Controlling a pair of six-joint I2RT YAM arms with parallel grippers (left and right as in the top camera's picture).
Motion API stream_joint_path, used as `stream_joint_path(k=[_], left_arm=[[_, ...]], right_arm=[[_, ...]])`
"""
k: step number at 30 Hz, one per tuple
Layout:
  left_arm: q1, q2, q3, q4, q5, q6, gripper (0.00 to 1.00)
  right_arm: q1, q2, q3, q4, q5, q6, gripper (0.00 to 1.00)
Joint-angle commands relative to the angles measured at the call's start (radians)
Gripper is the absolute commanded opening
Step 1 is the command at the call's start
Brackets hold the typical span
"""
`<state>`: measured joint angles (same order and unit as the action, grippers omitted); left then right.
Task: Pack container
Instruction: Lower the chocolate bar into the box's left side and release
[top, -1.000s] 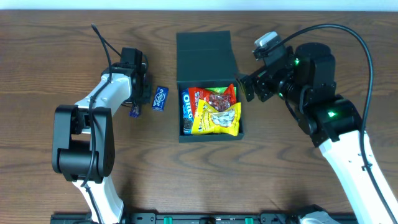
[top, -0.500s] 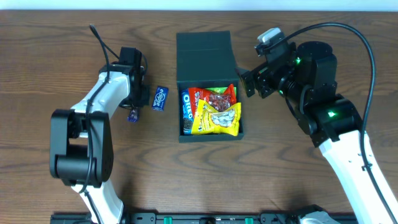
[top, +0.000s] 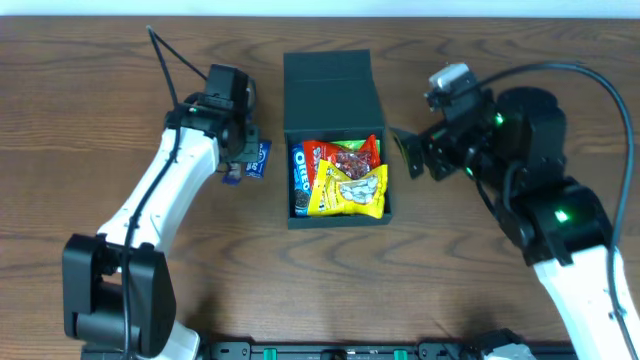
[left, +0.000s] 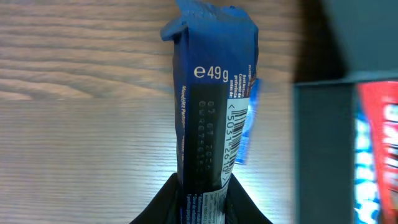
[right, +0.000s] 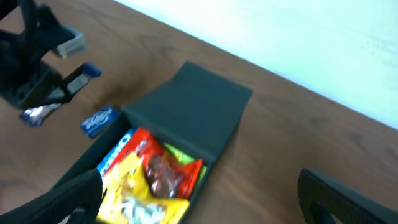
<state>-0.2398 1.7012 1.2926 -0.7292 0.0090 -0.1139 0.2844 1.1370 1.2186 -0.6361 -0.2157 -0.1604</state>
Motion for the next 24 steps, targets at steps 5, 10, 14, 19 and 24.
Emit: stream_joint_path(k=[5,10,14,19,24], left_arm=[[-0.077,-0.022,0.026,-0.007,0.072,-0.103,0.18],[-0.14,-0.023,0.026,-0.007,0.1,-0.161,0.18],[-0.194,-0.023,0.026,-0.011,0.1,-0.225,0.18],[-0.252,-0.022,0.026,-0.01,0.087,-0.294,0.18],[-0.283,-0.022,0.025,-0.006,0.076,-0.388,0.18]], right_arm=[[-0.009,-0.151,0.013,-0.118,-0.002,0.019,0.99],[-0.009,-0.246,0.013,-0.201,-0.001,0.037,0.99],[-0.009,-0.293,0.013,-0.248,-0.002,0.06,0.99],[-0.009,-0.309,0.013,-0.307,-0.002,0.082,0.99],[-0.009,-0.309,0.013,-0.339,-0.002,0.085,0.99]])
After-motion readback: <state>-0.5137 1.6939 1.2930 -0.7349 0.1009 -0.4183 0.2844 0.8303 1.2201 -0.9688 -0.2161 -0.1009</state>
